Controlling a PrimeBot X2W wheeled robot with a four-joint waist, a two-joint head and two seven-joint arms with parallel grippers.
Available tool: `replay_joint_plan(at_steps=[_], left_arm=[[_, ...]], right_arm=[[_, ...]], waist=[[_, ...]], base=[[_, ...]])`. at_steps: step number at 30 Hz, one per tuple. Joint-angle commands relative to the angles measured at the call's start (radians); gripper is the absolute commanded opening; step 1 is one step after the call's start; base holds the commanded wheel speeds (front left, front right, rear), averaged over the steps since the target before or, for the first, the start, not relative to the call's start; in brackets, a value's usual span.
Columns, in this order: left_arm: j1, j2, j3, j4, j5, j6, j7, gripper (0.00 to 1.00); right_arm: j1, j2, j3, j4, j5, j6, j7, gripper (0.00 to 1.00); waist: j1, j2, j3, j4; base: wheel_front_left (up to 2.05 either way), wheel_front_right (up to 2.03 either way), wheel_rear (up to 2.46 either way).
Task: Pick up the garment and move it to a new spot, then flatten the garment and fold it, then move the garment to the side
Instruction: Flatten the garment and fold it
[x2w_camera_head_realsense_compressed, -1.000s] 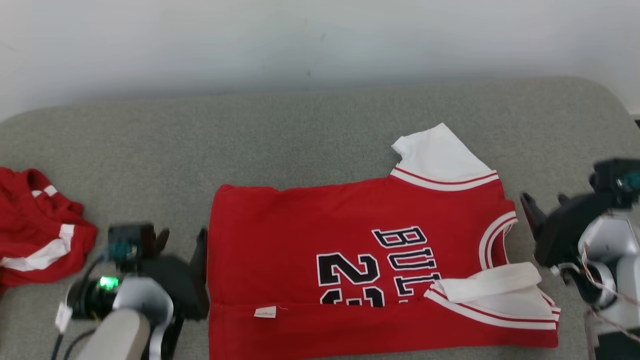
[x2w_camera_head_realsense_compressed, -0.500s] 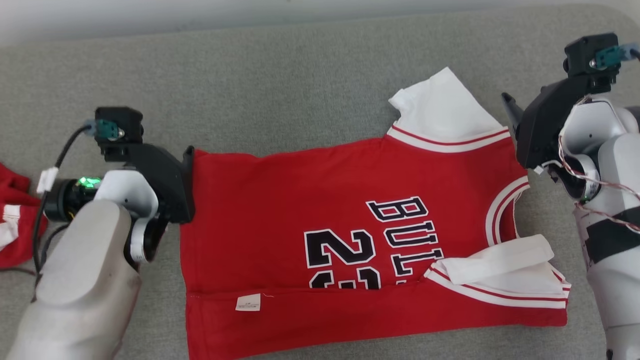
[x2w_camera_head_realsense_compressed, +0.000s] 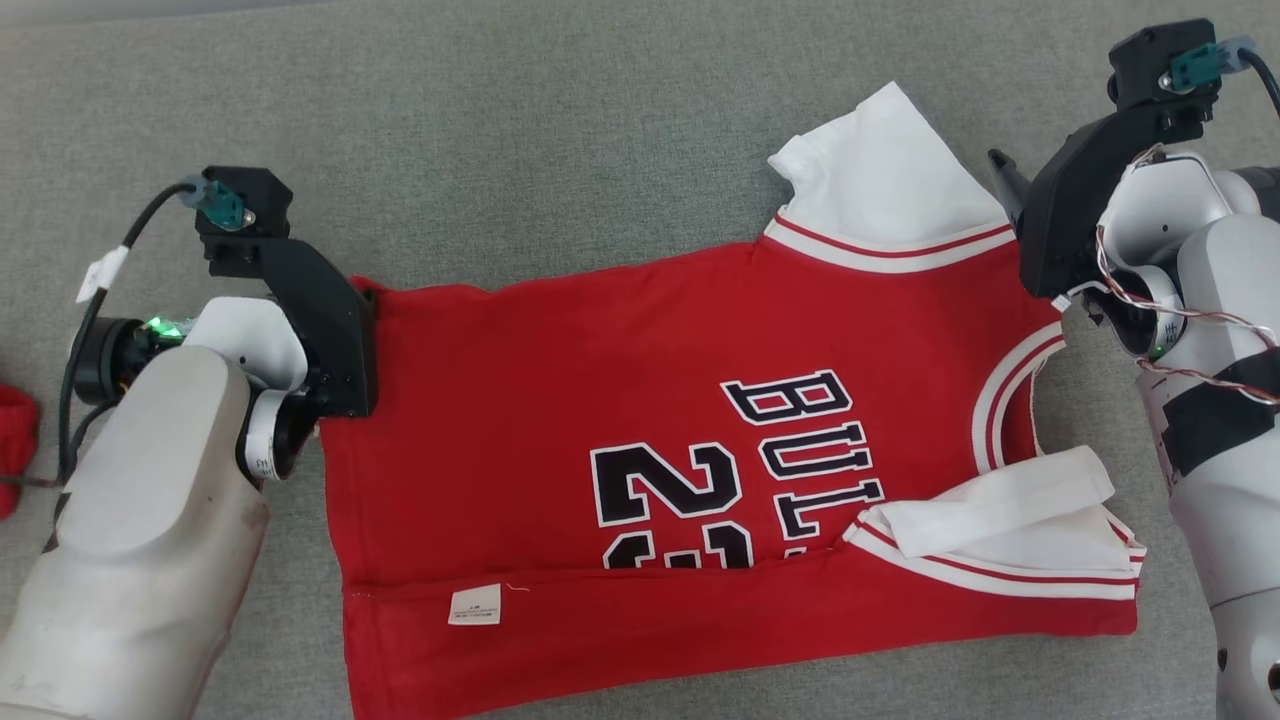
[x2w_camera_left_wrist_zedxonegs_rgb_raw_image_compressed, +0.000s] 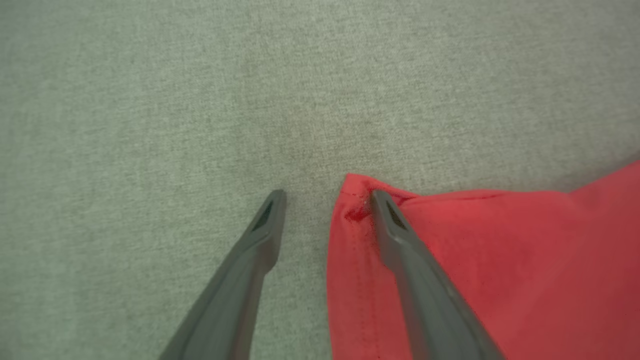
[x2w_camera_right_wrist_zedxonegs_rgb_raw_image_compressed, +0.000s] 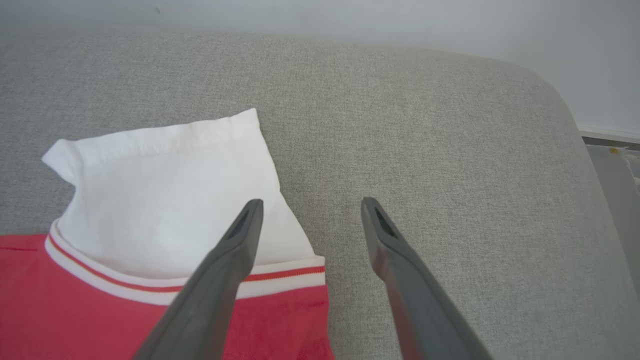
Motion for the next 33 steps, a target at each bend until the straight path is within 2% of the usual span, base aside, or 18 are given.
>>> replay_joint_plan(at_steps=[1, 2, 3, 12, 22, 29, 31, 32, 33], left_arm=[[-0.005, 0.006, -0.005, 0.012, -0.011, -0.007, 0.024, 0.45], [-0.006, 0.008, -0.006, 0.013, -0.012, -0.006, 0.031, 0.26], [-0.009, 0.011, -0.006, 0.01, -0.014, -0.006, 0.036, 0.0], [-0.048, 0.034, 0.041, -0.049, -0.046, 0.026, 0.059, 0.0], [-0.073, 0.025, 0.024, -0.15, -0.043, 0.032, 0.077, 0.0], [-0.089, 0.029, 0.013, -0.204, -0.038, 0.034, 0.085, 0.0], [-0.09, 0.034, 0.012, -0.209, -0.038, 0.033, 0.082, 0.0], [-0.089, 0.034, 0.011, -0.211, -0.039, 0.033, 0.081, 0.0], [-0.089, 0.033, 0.011, -0.213, -0.04, 0.034, 0.078, 0.0]], right_arm=[[-0.017, 0.002, 0.006, 0.01, 0.008, -0.002, -0.007, 1.0], [-0.022, 0.003, 0.01, 0.018, 0.01, -0.002, -0.01, 1.0], [-0.029, 0.001, 0.015, 0.025, 0.012, -0.002, -0.011, 1.0], [-0.114, -0.034, 0.02, 0.092, 0.043, -0.002, -0.022, 1.0], [-0.191, -0.032, 0.072, 0.164, 0.129, -0.002, -0.104, 1.0], [-0.245, -0.016, 0.108, 0.238, 0.179, -0.003, -0.11, 0.99], [-0.248, -0.01, 0.125, 0.257, 0.188, -0.002, -0.111, 0.91], [-0.251, -0.008, 0.133, 0.267, 0.194, -0.002, -0.106, 0.77], [-0.255, -0.008, 0.139, 0.279, 0.198, -0.002, -0.101, 0.46]], waist=[[-0.0001, -0.0002, 0.005, -0.003], [-0.0001, -0.0002, 0.007, -0.004], [-0.0001, -0.0002, 0.01, -0.005], [-0.0001, -0.0002, 0.071, -0.001], [-0.0001, -0.0002, 0.146, 0.046], [-0.0001, -0.0002, 0.194, 0.067], [-0.0001, -0.0002, 0.2, 0.068], [-0.0001, -0.0002, 0.202, 0.068], [-0.0001, -0.0002, 0.203, 0.068]], base=[[0.0, 0.0, 0.0], [0.0, 0.0, 0.0], [0.0, 0.0, 0.0], [0.0, 0.0, 0.0], [0.0, 0.0, 0.0], [0.0, 0.0, 0.0], [0.0, 0.0, 0.0], [0.0, 0.0, 0.0], [0.0, 0.0, 0.0]])
